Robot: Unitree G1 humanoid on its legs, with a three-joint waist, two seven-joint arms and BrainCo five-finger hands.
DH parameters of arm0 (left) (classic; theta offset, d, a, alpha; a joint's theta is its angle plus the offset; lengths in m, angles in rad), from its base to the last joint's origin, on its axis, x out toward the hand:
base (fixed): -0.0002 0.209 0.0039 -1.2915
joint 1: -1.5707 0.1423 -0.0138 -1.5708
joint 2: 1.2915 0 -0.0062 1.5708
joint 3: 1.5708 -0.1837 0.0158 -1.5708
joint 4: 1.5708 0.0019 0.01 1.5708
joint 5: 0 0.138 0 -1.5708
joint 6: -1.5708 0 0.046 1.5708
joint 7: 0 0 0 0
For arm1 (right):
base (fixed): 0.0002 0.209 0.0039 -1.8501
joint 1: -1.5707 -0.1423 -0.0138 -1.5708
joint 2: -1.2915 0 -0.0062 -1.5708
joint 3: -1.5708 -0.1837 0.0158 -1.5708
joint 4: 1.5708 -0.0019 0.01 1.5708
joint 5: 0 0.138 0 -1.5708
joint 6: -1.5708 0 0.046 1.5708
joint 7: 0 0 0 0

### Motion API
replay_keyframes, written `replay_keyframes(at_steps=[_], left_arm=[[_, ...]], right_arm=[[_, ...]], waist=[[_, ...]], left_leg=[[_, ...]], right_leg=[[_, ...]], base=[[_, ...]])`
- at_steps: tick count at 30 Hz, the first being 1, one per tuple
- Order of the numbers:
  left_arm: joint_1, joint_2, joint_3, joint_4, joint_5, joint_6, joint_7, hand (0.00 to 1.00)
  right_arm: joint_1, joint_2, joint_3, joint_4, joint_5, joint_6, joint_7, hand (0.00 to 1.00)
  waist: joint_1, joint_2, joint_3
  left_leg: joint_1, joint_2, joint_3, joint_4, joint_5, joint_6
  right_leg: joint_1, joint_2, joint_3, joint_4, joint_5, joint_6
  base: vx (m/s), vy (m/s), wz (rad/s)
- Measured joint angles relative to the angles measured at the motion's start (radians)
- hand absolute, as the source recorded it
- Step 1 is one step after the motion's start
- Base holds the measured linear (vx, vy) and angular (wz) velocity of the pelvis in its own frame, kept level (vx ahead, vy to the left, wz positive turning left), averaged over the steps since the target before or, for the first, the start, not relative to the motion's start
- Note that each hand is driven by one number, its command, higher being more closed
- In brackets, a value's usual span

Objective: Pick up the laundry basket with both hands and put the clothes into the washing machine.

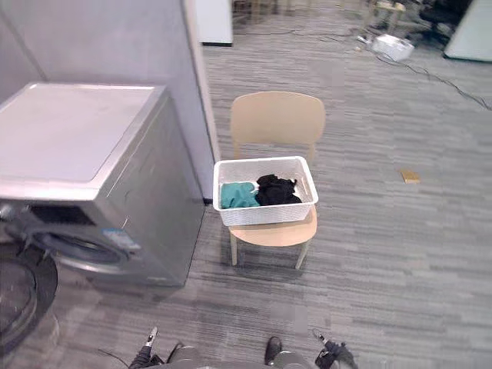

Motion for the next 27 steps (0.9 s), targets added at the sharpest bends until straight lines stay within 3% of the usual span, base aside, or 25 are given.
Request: replay_keyframes(at_steps=[4, 7, 10, 15, 17, 19, 20, 21, 23, 25, 27], left_arm=[[-0.016, 0.005, -0.013, 0.002, 0.004, 0.001, -0.001, 0.00], [-0.011, 0.014, -0.008, 0.011, 0.016, 0.005, 0.002, 0.00], [-0.017, 0.017, -0.035, 0.013, 0.025, 0.010, 0.002, 0.00], [-0.037, 0.030, -0.116, 0.009, 0.038, 0.010, 0.001, 0.00], [-0.036, 0.034, -0.150, 0.001, 0.062, 0.010, 0.002, 0.00], [-0.037, 0.040, -0.181, -0.017, 0.083, 0.006, 0.001, 0.00], [-0.037, 0.048, -0.191, -0.017, 0.103, 0.000, 0.001, 0.00], [-0.036, 0.058, -0.193, -0.017, 0.123, 0.003, 0.002, 0.00], [-0.017, 0.071, -0.186, -0.020, 0.157, 0.006, 0.008, 0.00], [-0.011, 0.076, -0.185, -0.030, 0.187, 0.006, 0.020, 0.00], [-0.015, 0.075, -0.181, -0.031, 0.200, 0.011, 0.021, 0.00]], right_arm=[[0.016, 0.011, 0.022, -0.095, -0.029, 0.001, -0.003, 0.00], [-0.003, 0.010, 0.059, -0.106, -0.030, -0.004, -0.003, 0.00], [-0.012, 0.013, 0.087, -0.114, -0.029, -0.017, -0.002, 0.00], [-0.016, 0.011, 0.119, -0.131, -0.030, -0.018, 0.000, 0.00], [-0.006, 0.011, 0.134, -0.188, -0.035, -0.017, 0.000, 0.00], [0.022, 0.013, 0.180, -0.316, -0.065, -0.021, 0.001, 0.00], [0.037, 0.020, 0.221, -0.412, -0.078, -0.024, 0.001, 0.00], [0.061, 0.027, 0.261, -0.509, -0.098, -0.030, 0.003, 0.00], [0.091, 0.043, 0.308, -0.607, -0.134, -0.039, 0.005, 0.00], [0.092, 0.050, 0.335, -0.702, -0.156, -0.039, 0.006, 0.00], [0.065, 0.047, 0.363, -0.825, -0.187, -0.060, 0.025, 0.00]], waist=[[-0.006, 0.002, -0.003], [0.015, -0.010, 0.002], [0.011, -0.001, -0.003], [0.011, 0.002, -0.004], [0.008, 0.000, -0.003], [-0.011, -0.005, 0.002], [-0.015, -0.022, 0.015], [-0.020, -0.038, 0.028], [-0.039, -0.040, 0.039], [-0.042, -0.049, 0.039], [-0.042, -0.051, 0.039]], left_leg=[[0.078, -0.056, 0.012, -0.206, -0.013, 0.016], [0.096, -0.096, 0.001, -0.190, -0.012, 0.017], [0.118, -0.119, -0.002, -0.219, -0.013, 0.019], [0.136, -0.150, -0.016, -0.267, -0.038, 0.059], [0.153, -0.163, -0.029, -0.287, -0.043, 0.067], [0.153, -0.172, -0.037, -0.291, -0.067, 0.097], [0.155, -0.191, -0.039, -0.281, -0.083, 0.107], [0.162, -0.202, -0.044, -0.265, -0.099, 0.118], [0.182, -0.202, -0.066, -0.245, -0.117, 0.129], [0.189, -0.198, -0.085, -0.250, -0.122, 0.125], [0.188, -0.187, -0.087, -0.253, -0.128, 0.112]], right_leg=[[-0.010, -0.006, 0.059, -0.049, 0.037, 0.039], [0.006, -0.023, 0.111, -0.075, 0.063, 0.051], [0.022, -0.048, 0.121, -0.101, 0.073, 0.067], [0.008, -0.065, 0.123, -0.080, 0.067, 0.088], [-0.033, -0.081, 0.121, 0.031, 0.016, 0.104], [-0.139, -0.100, 0.121, 0.259, -0.056, 0.114], [-0.229, -0.122, 0.138, 0.446, -0.085, 0.098], [-0.299, -0.136, 0.163, 0.607, -0.076, 0.086], [-0.353, -0.140, 0.184, 0.732, -0.080, 0.076], [-0.364, -0.136, 0.160, 0.687, -0.109, 0.091], [-0.352, -0.113, 0.123, 0.446, -0.097, 0.097]], base=[[0.14, 0.117, -0.43], [0.09, 0.137, -0.40], [0.06, 0.124, -0.17], [0.03, 0.122, -0.01], [0.00, 0.115, 0.11], [-0.02, 0.104, 0.20], [-0.05, 0.100, 0.22], [-0.03, 0.097, 0.22], [0.09, 0.021, 0.36], [0.13, -0.016, 0.30], [0.21, -0.083, 0.06]])
